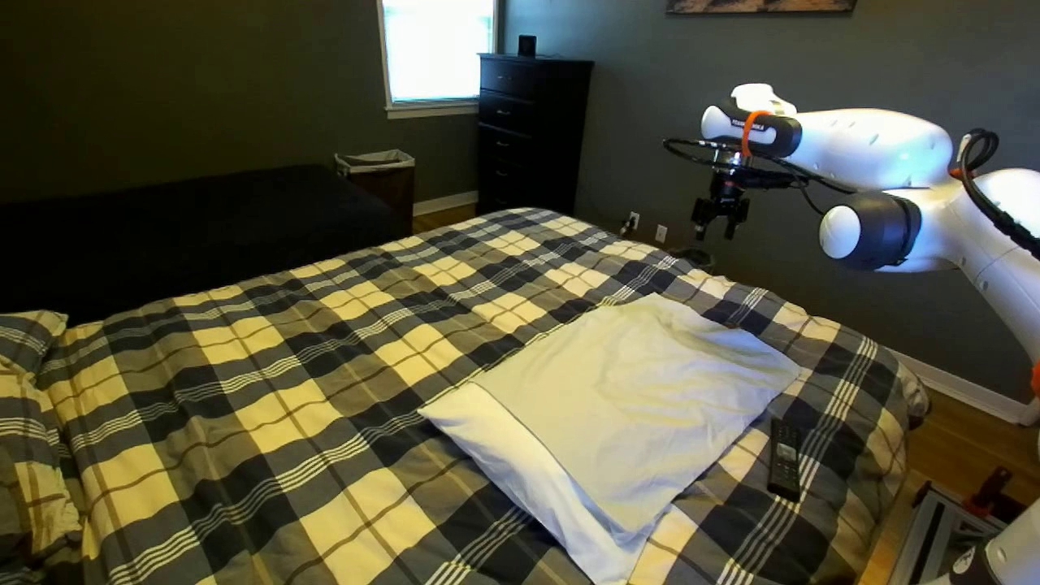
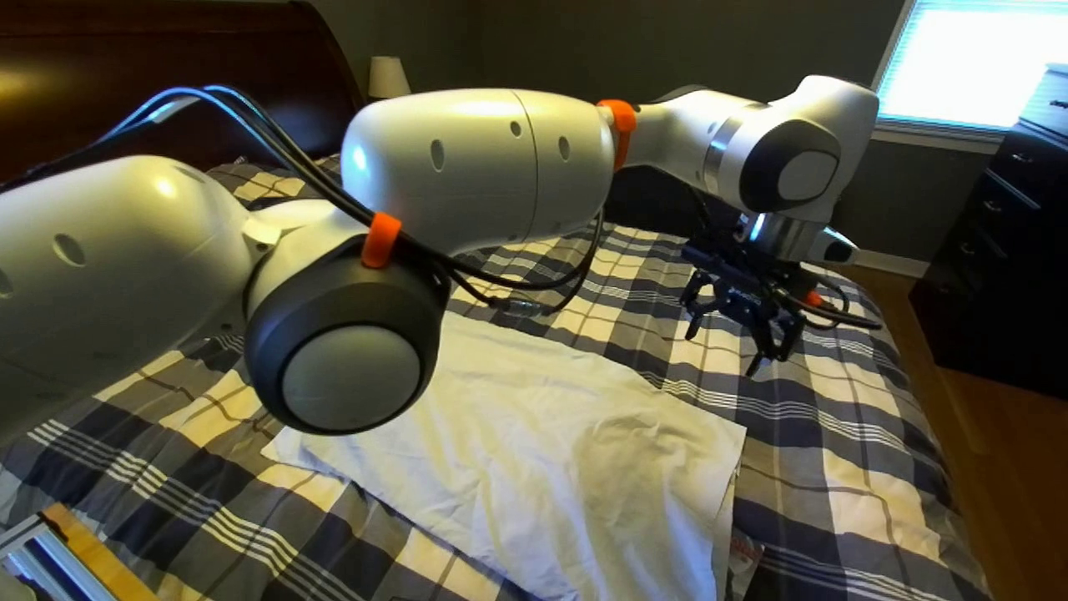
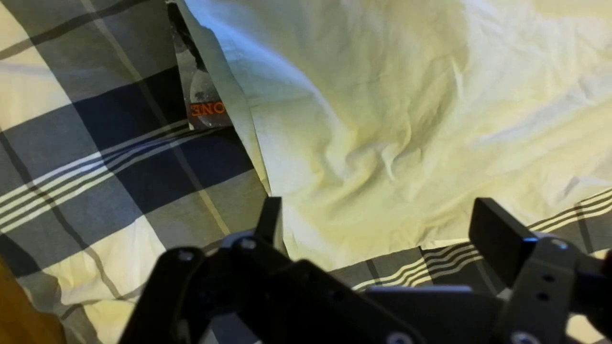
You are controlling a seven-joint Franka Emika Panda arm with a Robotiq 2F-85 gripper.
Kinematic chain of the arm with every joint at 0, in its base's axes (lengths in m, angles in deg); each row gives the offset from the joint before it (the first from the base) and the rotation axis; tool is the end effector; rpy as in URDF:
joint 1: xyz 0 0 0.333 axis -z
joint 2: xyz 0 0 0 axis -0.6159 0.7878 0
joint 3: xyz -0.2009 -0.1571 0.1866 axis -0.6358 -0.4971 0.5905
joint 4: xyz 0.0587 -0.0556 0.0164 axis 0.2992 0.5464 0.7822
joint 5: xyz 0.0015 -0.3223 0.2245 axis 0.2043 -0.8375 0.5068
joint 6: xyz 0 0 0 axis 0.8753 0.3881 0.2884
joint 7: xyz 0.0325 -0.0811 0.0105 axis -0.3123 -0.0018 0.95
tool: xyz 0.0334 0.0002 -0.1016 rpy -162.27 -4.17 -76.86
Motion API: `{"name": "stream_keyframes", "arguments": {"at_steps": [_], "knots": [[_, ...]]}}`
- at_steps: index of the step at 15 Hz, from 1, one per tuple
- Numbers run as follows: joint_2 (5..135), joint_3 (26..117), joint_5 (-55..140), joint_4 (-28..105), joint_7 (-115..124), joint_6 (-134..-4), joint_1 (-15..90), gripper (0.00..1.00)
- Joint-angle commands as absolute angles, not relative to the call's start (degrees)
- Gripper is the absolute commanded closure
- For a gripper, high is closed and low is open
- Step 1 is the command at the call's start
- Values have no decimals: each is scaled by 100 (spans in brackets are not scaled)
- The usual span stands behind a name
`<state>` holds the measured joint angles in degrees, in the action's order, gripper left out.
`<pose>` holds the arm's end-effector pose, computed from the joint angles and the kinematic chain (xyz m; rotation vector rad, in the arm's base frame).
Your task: Partially unfold the sheet
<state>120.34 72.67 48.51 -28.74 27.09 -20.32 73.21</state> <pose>0.6350 -0.4612 0.3368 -3.0456 0.4957 0.1515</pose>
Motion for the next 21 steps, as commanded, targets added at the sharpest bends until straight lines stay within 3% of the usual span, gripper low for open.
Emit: {"name": "stream_keyframes", "arguments": {"at_steps": [1, 21], "knots": [[11862, 7339, 4834, -2813, 3211, -2022, 7337, 0], [11963, 7319, 4785, -2876, 2556, -1308, 6181, 0]]}}
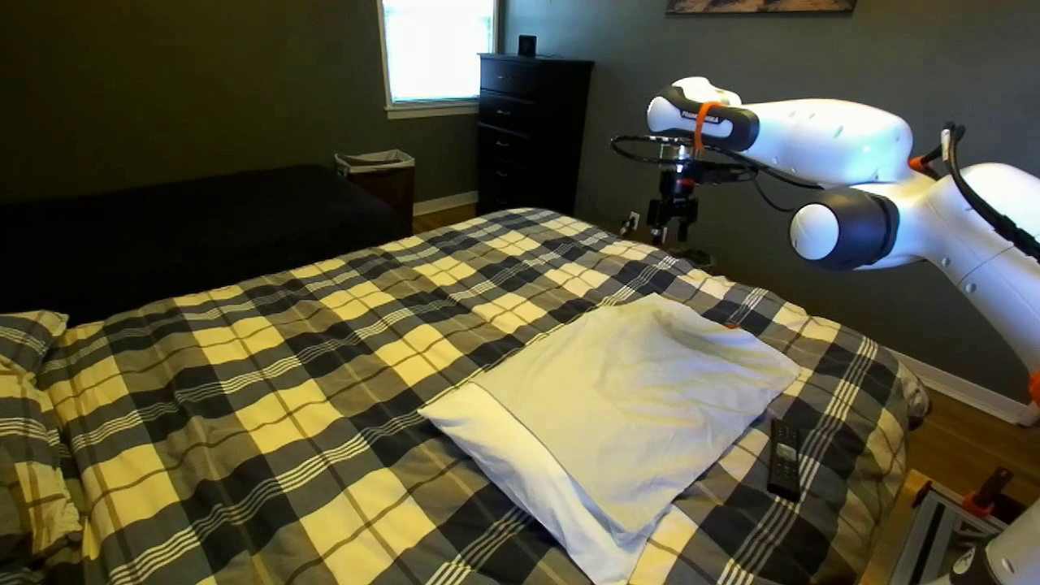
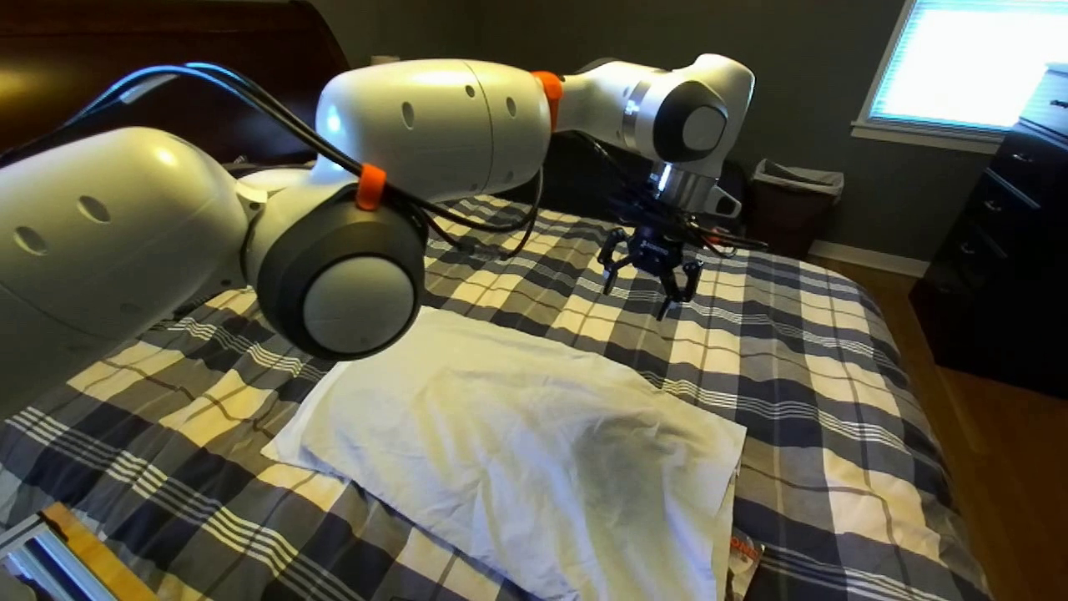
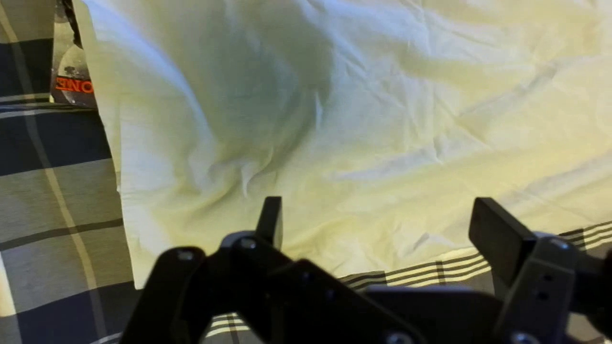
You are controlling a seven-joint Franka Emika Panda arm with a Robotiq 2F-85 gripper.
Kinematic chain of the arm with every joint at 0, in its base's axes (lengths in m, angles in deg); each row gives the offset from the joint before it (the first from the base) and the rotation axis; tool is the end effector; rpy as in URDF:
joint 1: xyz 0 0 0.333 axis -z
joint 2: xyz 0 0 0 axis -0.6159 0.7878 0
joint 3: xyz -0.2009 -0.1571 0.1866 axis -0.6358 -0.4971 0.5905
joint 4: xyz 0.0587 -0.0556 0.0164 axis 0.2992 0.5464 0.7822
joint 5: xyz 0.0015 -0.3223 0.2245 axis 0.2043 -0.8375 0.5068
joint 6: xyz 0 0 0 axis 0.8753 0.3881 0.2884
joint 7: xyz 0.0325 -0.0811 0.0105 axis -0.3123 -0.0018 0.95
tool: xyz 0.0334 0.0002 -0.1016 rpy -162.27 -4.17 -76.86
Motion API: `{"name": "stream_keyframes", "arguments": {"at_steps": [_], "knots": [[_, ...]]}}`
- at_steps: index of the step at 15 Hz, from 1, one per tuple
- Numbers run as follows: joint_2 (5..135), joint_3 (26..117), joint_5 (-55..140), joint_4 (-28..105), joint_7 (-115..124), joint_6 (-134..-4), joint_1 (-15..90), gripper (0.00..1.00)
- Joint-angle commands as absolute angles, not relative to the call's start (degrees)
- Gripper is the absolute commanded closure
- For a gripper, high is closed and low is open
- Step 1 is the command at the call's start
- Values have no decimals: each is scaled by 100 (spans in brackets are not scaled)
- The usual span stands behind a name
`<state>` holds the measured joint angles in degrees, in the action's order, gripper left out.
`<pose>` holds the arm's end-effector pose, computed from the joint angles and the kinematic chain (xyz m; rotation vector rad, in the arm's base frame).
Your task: Partially unfold the sheet
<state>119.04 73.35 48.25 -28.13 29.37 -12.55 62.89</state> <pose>0.6934 -0.3298 0.3403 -3.0212 0.1471 0.3234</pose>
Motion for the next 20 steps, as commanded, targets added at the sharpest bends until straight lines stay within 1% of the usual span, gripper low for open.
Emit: {"name": "stream_keyframes", "arguments": {"at_steps": [1, 8, 18, 20], "knots": [[11953, 7313, 4783, -2885, 2429, -1343, 6141, 0], [11723, 7266, 4711, -2798, 2199, -1319, 6021, 0], [11250, 7287, 4620, -2719, 2860, -617, 6126, 0], [11320, 7286, 4648, -2765, 2708, -795, 6097, 0]]}}
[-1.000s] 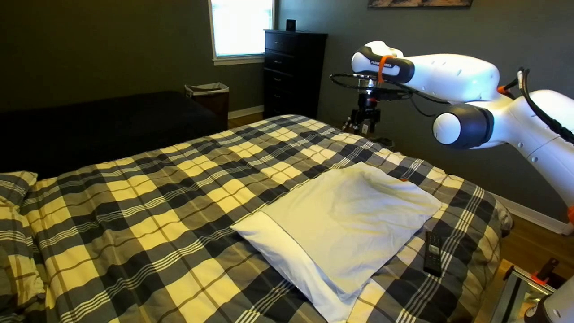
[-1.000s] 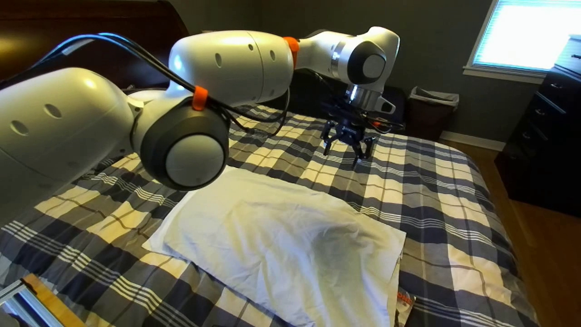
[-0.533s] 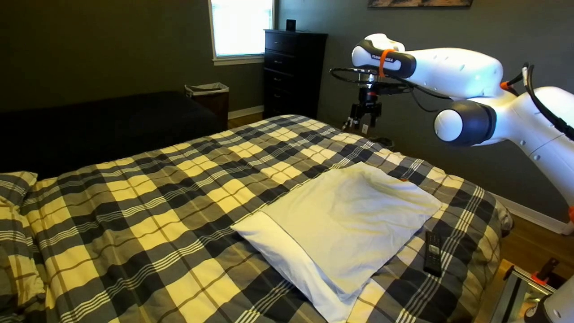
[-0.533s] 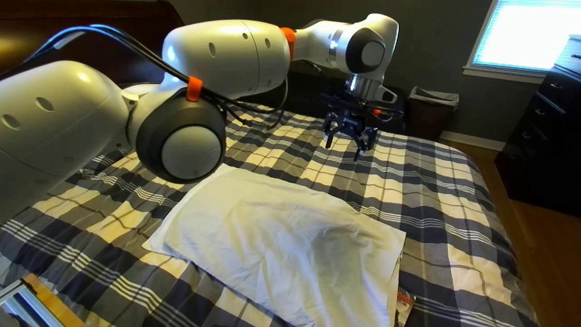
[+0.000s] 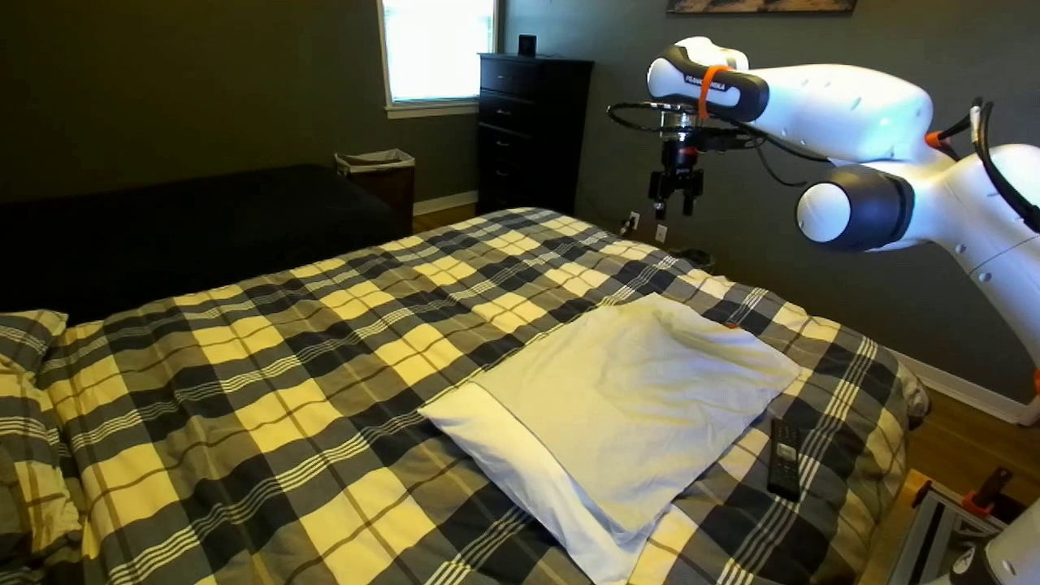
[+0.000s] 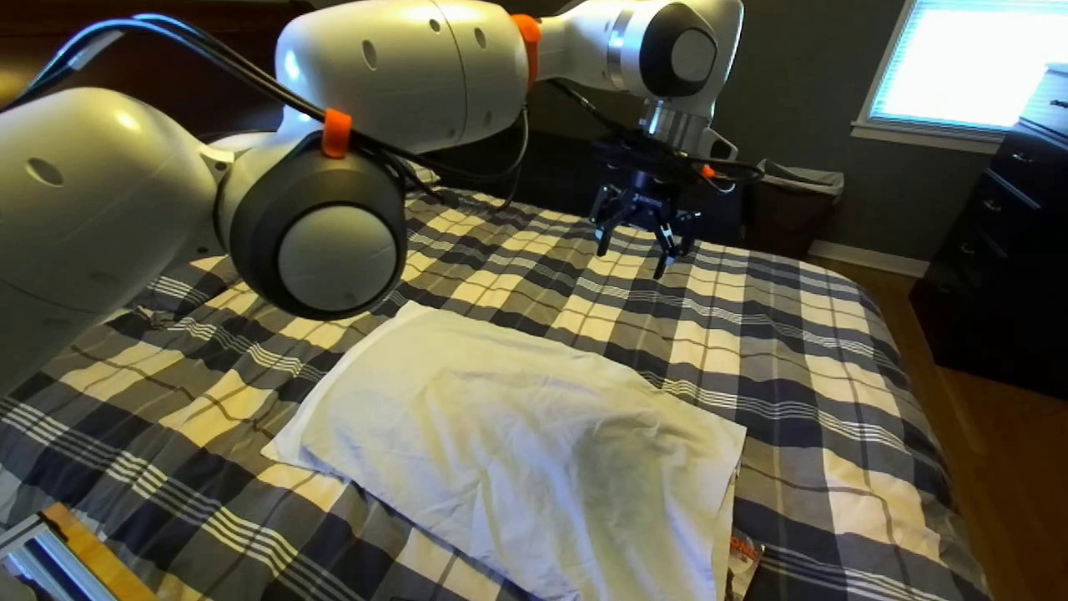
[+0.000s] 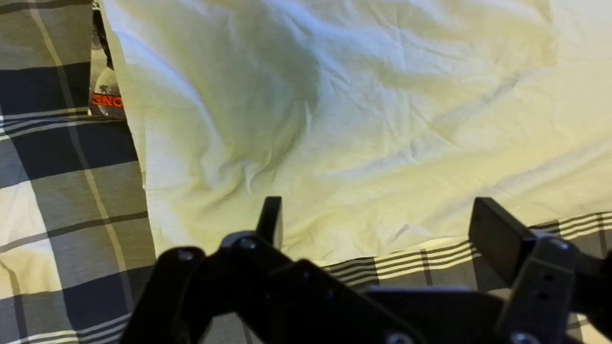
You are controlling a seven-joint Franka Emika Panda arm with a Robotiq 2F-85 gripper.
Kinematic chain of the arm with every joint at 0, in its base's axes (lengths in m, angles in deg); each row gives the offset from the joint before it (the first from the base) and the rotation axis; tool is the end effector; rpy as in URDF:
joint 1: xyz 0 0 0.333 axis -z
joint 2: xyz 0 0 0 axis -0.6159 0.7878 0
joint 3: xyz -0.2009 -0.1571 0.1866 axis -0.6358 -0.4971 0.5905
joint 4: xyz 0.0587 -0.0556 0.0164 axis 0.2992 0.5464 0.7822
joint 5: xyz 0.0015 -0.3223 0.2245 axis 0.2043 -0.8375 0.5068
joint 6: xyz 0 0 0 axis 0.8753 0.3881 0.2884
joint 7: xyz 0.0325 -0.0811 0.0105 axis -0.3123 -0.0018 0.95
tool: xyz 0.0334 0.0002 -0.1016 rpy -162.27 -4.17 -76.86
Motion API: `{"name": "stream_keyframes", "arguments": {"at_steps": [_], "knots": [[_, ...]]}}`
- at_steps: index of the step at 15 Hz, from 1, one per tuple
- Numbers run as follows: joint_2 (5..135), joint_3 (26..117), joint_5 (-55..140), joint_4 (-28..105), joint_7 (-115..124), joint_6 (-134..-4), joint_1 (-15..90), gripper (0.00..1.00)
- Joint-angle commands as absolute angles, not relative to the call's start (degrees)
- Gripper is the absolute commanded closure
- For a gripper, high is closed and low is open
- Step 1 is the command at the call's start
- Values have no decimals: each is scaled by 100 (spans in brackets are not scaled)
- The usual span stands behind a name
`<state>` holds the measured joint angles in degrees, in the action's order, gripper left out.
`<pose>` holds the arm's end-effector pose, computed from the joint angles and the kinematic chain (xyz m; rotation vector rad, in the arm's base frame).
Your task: Partially unfold the sheet
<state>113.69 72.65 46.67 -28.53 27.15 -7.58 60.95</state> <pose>0.6880 -0.3069 0.4092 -3.0647 0.1740 0.3332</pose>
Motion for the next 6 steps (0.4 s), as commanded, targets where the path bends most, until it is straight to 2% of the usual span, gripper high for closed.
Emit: {"name": "stream_keyframes", "arguments": {"at_steps": [1, 6], "knots": [[11271, 7286, 4649, -2765, 2738, -761, 6104, 0], [11228, 7287, 4649, -2749, 2794, -753, 6121, 0]]}}
